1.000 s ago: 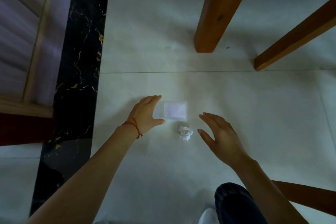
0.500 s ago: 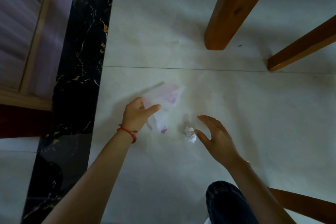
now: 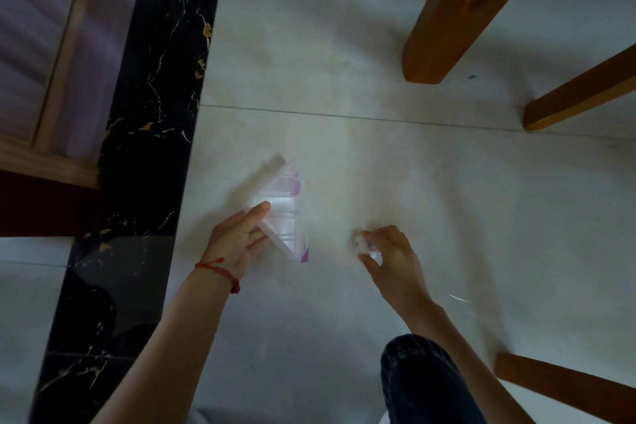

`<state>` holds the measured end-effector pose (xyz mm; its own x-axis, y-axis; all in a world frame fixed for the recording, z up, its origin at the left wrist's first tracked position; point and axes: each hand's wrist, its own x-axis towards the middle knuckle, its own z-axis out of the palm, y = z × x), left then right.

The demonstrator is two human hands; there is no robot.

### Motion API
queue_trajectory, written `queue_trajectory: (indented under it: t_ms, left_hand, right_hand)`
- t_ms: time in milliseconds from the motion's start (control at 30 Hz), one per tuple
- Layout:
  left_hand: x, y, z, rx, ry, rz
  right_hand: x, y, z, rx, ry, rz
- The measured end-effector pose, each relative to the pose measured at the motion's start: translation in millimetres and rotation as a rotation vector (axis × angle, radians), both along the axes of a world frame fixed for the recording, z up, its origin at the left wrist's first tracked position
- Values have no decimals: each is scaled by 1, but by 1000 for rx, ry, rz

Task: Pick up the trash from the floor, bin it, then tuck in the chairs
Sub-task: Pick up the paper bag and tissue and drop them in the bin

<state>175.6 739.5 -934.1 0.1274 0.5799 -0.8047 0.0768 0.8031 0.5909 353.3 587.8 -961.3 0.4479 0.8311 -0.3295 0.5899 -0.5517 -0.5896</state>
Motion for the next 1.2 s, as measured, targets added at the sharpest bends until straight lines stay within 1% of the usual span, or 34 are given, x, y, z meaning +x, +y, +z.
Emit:
queue_trajectory:
  t_ms: [67, 133, 267, 333, 467, 600, 733, 900, 1067, 1200]
  left_hand:
    - [1, 1, 3, -3, -5, 3]
    - [1, 0, 9, -9, -13, 12]
    - [-3, -5, 38, -57, -17, 4]
    - [-6, -6, 57, -92, -20, 24]
    - [-14, -6, 103, -116, -38, 47]
    - [-24, -6, 157, -124, -52, 26]
    - [-32, -8, 225, -122, -53, 28]
    - [-48, -10, 322, -110, -58, -14]
    - [-63, -9, 419, -102, -97, -6]
    - [-69, -8, 495, -98, -122, 45]
  right_hand:
    - [0, 5, 3, 36, 112, -143]
    - [3, 11, 15, 64, 172, -262]
    - [11, 24, 58, 75, 250, -412]
    - [15, 28, 80, 68, 331, -496]
    - [17, 36, 137, 97, 476, -600]
    - [5, 38, 203, 108, 554, -639]
    - [-12, 37, 273, 84, 589, -669]
    - [-31, 41, 368, 48, 592, -660]
    - [-46, 49, 472, 82, 616, -667]
    - [-58, 55, 548, 133, 624, -663]
